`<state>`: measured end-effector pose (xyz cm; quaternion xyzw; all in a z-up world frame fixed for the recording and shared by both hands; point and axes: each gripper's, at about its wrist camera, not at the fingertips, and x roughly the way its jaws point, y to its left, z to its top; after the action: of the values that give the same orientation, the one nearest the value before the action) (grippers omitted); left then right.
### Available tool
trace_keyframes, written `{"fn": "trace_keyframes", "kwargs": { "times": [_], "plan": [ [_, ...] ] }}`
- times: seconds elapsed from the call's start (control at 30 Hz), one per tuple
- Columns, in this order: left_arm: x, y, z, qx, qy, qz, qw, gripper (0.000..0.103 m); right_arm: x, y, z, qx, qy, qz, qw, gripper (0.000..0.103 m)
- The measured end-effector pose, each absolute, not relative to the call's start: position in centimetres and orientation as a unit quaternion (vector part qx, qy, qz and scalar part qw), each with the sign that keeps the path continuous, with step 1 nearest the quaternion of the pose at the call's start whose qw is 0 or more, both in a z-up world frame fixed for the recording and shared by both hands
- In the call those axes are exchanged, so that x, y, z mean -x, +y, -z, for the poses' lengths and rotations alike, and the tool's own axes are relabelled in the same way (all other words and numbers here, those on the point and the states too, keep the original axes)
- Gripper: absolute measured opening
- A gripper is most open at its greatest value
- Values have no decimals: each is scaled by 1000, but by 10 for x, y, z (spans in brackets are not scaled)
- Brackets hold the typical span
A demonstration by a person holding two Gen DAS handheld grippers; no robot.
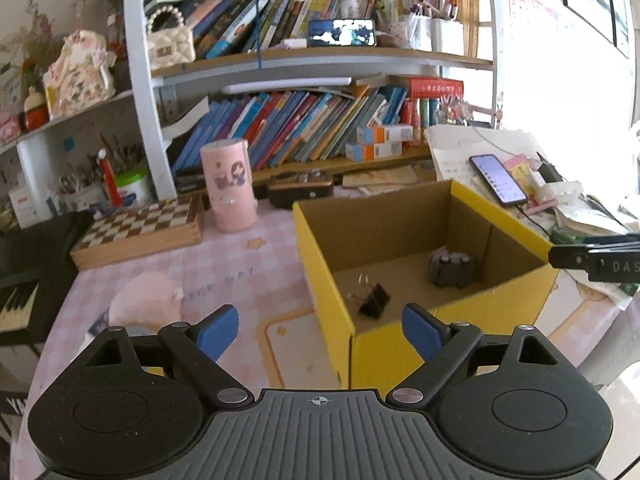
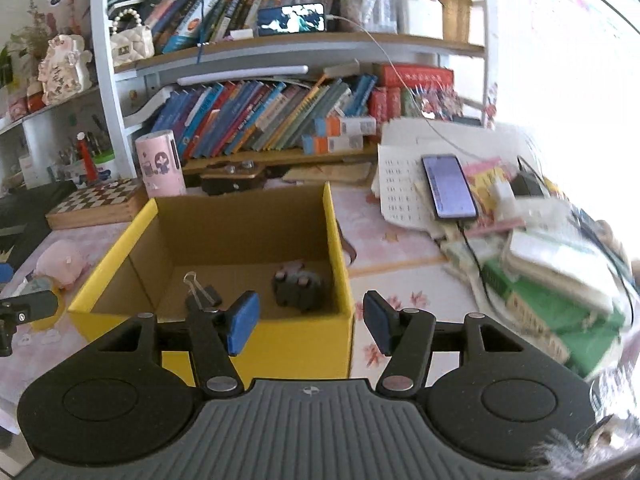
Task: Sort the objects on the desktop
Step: 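Lift both open tools out of the yellow box and back away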
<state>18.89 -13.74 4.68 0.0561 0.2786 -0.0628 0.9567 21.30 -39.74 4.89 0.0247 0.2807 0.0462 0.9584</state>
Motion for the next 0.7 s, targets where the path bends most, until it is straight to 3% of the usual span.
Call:
{"fn": "trace_keyframes", "kwargs": {
  "times": [0.5, 0.7],
  "plan": [
    [-133, -95, -20, -68, 300, 58, 950, 92, -144, -328, -13, -49, 320, -21, 946, 57],
    [-106, -75, -9, -70, 299, 48, 950, 97, -111, -293, -4, -16, 310, -13, 951, 66]
  ]
}}
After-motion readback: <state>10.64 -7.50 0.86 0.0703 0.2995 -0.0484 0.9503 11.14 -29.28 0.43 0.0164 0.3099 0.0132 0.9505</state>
